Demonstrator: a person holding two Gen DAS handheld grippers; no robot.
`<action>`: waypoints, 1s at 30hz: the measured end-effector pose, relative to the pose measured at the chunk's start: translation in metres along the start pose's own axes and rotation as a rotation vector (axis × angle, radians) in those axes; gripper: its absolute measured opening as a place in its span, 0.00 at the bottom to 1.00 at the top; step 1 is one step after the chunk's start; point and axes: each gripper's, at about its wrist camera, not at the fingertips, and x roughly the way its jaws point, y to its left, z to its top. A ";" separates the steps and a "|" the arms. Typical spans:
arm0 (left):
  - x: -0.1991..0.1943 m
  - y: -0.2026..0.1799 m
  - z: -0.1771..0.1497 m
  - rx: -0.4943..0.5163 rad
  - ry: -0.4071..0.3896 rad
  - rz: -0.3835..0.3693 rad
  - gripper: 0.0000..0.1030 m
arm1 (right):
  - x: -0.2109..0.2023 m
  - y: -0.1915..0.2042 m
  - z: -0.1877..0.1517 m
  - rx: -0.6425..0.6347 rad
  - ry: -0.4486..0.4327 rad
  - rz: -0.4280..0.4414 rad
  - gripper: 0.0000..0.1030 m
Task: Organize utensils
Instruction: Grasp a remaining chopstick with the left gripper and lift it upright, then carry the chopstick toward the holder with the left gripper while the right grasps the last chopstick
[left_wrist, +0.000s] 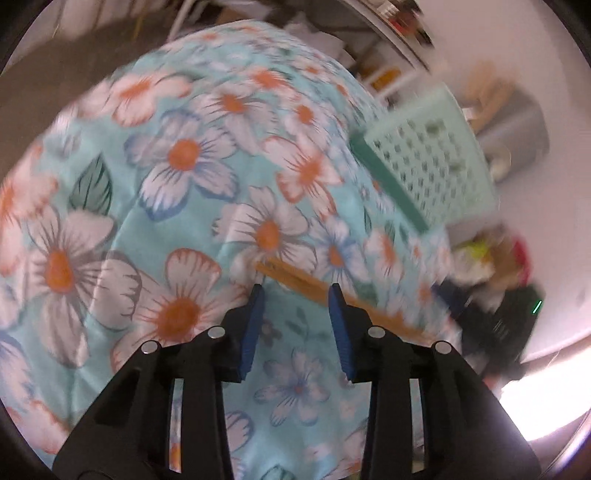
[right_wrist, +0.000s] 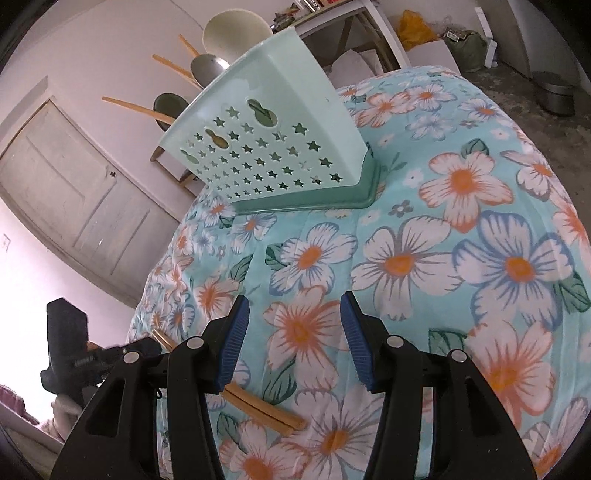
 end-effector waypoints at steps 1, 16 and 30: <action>0.000 0.005 0.002 -0.039 -0.003 -0.025 0.33 | 0.001 0.000 0.000 0.002 0.003 -0.003 0.49; -0.020 0.019 0.003 -0.139 -0.089 -0.103 0.13 | 0.003 -0.005 -0.004 0.017 0.009 -0.015 0.49; -0.102 -0.077 0.046 0.329 -0.349 -0.030 0.08 | 0.005 -0.005 -0.004 0.018 0.006 -0.014 0.49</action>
